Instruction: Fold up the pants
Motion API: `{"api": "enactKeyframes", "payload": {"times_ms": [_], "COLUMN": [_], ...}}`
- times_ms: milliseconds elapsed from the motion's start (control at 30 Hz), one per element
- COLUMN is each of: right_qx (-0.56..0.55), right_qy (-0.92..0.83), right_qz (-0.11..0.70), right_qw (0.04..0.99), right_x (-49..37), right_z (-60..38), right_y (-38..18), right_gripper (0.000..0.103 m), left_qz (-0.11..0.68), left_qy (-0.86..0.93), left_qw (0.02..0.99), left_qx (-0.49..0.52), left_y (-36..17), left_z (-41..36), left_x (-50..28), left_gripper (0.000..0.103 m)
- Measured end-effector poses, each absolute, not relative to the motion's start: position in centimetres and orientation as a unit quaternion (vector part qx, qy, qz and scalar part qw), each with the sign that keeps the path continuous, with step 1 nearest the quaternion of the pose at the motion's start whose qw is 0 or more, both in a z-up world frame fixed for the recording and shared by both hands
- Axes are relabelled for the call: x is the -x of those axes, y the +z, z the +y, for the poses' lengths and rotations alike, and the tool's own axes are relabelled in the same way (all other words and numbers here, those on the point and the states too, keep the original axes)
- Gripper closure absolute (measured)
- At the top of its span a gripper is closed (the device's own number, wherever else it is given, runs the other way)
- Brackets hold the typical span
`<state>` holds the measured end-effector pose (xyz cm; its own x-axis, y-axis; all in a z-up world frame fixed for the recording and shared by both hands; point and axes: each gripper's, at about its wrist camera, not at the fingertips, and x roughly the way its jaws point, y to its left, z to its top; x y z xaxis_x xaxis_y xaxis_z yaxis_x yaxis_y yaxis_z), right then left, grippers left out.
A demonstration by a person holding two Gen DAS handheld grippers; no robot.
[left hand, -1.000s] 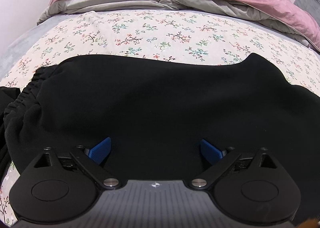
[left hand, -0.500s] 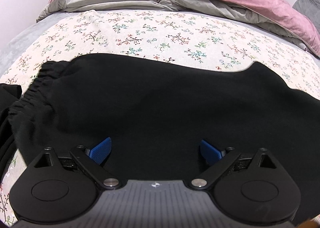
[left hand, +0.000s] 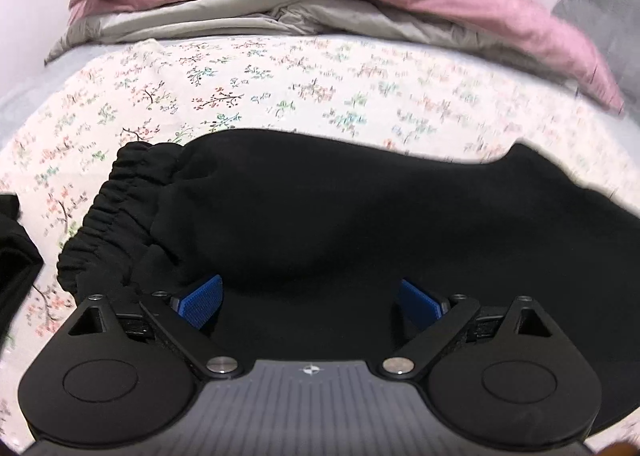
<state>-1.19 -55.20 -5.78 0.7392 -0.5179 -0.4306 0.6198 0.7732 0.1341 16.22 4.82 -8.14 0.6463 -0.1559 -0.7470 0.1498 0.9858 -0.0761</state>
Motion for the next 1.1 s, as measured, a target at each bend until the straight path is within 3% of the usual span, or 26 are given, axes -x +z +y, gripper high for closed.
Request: {"api": "enactKeyframes", "payload": {"times_ms": [400, 700, 867, 900, 967, 1000, 1033, 1100], "right_qx": [0.065, 0.105, 0.166, 0.18, 0.182, 0.174, 0.166, 0.165], "right_qy": [-0.143, 0.009, 0.051, 0.051, 0.076, 0.09, 0.105, 0.129], "right_qz": [0.171, 0.22, 0.275, 0.286, 0.292, 0.29, 0.29, 0.284], "right_qw": [0.973, 0.97, 0.946, 0.94, 0.936, 0.937, 0.937, 0.936], "right_x": [-4.8, -11.7, -13.1, -13.0, -12.2, -11.6, -11.0, -10.1], "right_z": [-35.0, -15.6, -7.6, -7.0, -6.8, -7.1, -7.5, -7.7], "right_y": [-1.8, -6.6, -11.6, -12.6, -13.7, -13.8, -13.7, -13.3], "right_gripper": [0.082, 0.082, 0.076, 0.072, 0.052, 0.032, 0.021, 0.021], "left_qz": [0.387, 0.382, 0.408, 0.41, 0.413, 0.415, 0.42, 0.434], "left_qy": [-0.151, -0.169, -0.198, -0.207, -0.228, -0.234, -0.238, -0.241], "left_qw": [0.899, 0.87, 0.843, 0.841, 0.834, 0.831, 0.827, 0.82], "left_qx": [0.142, 0.261, 0.291, 0.287, 0.287, 0.289, 0.289, 0.284], "left_y": [-6.6, -6.7, -7.3, -7.2, -7.1, -7.1, -7.3, -7.5], "left_z": [6.7, 9.8, 9.4, 9.1, 8.3, 8.0, 7.6, 6.7], "left_x": [-15.7, -15.7, -15.8, -15.7, -15.4, -15.4, -15.4, -15.4], "left_gripper": [0.0, 0.0, 0.0, 0.0, 0.0, 0.0, 0.0, 0.0]}}
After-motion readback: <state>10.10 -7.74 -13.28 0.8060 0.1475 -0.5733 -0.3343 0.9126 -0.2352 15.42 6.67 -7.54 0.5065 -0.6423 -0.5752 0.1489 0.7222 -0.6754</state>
